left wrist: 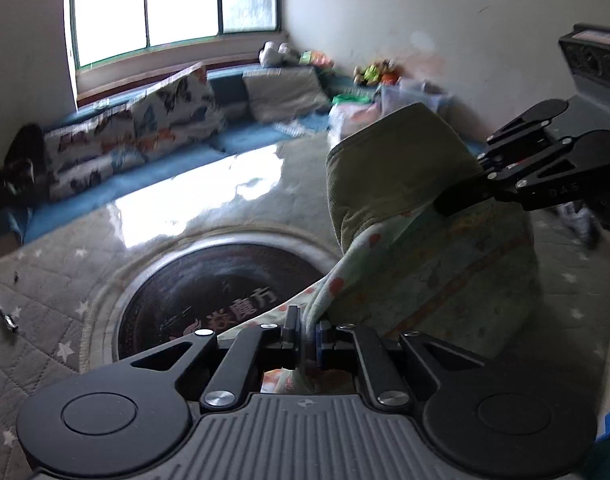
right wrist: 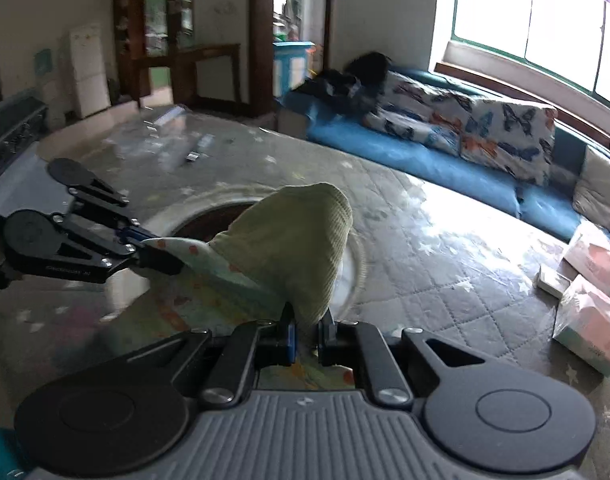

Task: Fold clothes
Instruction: 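Fold the held hem up over the shirt toward the collar with both grippers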

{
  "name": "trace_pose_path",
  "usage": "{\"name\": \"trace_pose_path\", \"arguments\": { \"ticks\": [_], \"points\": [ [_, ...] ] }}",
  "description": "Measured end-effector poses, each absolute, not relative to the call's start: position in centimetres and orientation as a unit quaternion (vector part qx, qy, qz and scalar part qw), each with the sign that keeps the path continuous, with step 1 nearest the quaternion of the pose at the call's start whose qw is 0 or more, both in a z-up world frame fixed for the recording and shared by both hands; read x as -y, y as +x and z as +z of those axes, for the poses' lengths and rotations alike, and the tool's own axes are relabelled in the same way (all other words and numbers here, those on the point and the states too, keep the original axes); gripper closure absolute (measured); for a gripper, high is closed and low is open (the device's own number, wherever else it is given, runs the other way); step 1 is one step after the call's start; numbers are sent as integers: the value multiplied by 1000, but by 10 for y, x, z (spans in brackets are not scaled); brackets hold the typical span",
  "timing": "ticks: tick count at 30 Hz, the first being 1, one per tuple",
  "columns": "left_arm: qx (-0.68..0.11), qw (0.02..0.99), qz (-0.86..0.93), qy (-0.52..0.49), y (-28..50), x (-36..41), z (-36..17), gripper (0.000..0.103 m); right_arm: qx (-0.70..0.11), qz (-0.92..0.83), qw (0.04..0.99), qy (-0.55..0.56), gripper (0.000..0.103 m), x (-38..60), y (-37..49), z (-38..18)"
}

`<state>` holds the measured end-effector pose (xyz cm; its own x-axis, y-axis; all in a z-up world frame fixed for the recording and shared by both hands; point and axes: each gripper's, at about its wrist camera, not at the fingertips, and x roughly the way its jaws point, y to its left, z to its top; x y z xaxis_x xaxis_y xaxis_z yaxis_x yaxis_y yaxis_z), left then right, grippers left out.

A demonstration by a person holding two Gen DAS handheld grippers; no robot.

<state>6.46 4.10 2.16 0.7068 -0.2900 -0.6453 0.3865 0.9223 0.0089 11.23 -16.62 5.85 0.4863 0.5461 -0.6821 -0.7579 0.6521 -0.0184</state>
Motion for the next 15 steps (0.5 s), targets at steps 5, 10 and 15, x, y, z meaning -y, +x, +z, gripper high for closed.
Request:
{"name": "trace_pose_path", "arguments": {
  "ticks": [5, 10, 15],
  "points": [
    [-363, 918, -149, 57, 94, -50, 1, 90, -358, 349, 856, -131, 81, 159, 138, 14],
    [-378, 918, -112, 49, 109, -59, -14, 72, -351, 309, 877, -112, 71, 168, 145, -7],
    [-389, 917, -75, 42, 119, -68, -25, 69, -324, 280, 900, -87, 64, 192, 135, 3]
  ]
}}
